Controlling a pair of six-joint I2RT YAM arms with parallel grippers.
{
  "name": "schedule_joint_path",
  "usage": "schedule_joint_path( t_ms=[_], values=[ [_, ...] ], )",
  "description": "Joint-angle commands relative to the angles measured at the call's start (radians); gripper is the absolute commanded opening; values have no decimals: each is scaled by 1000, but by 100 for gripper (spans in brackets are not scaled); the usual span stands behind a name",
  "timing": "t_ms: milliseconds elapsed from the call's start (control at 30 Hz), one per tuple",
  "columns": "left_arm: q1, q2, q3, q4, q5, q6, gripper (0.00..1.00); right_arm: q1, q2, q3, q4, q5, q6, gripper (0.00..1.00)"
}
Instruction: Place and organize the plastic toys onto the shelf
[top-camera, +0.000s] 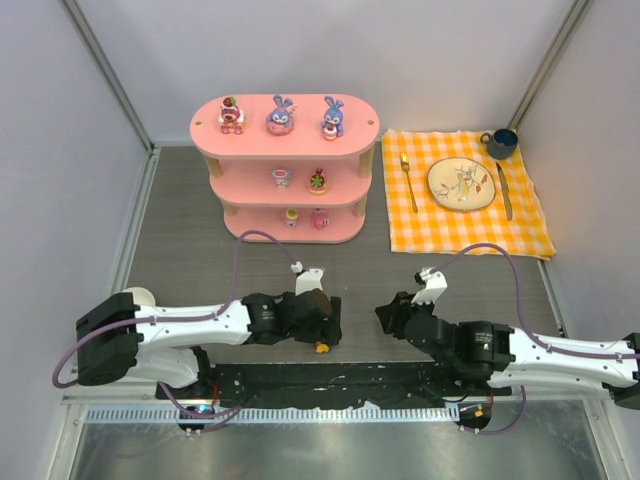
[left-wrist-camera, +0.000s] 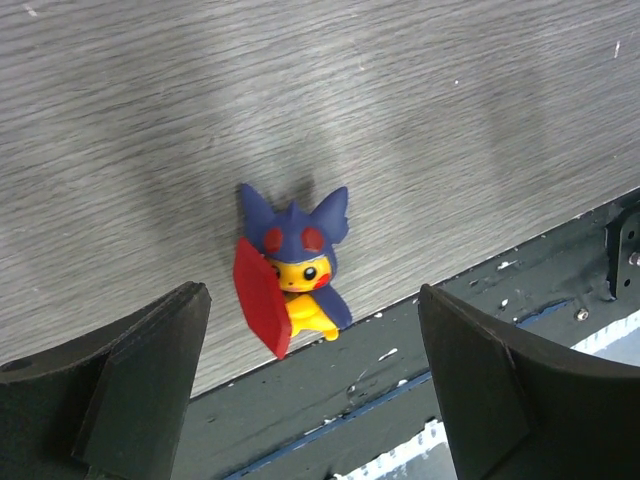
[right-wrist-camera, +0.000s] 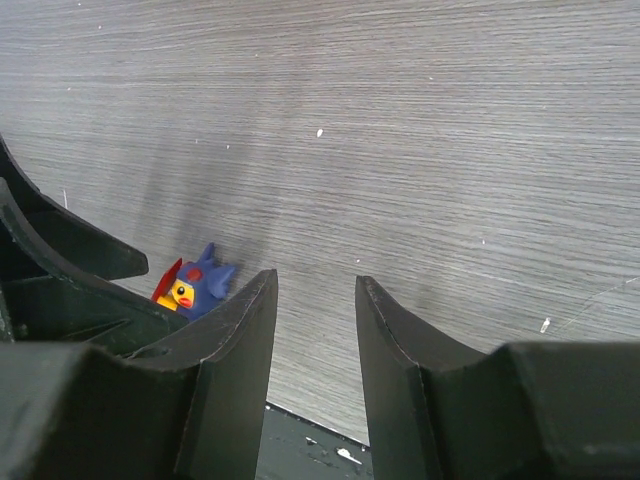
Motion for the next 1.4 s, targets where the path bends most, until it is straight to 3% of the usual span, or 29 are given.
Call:
schedule_joint_path(
  t_ms=[0,400,933,1367],
  values=[
    [4,70,81,-14,47,1,89,2,-8,0,-7,39,27,43],
    [4,96,78,-57,61,-16,87,2,-24,-11,-13,45,41,43],
    [7,137,35,22,100,-18,84,2,-28,-10,-22,51,47,43],
    [86,163,71,-5,191,50,77,2,-28,-13,-24,62,59,43]
  ],
)
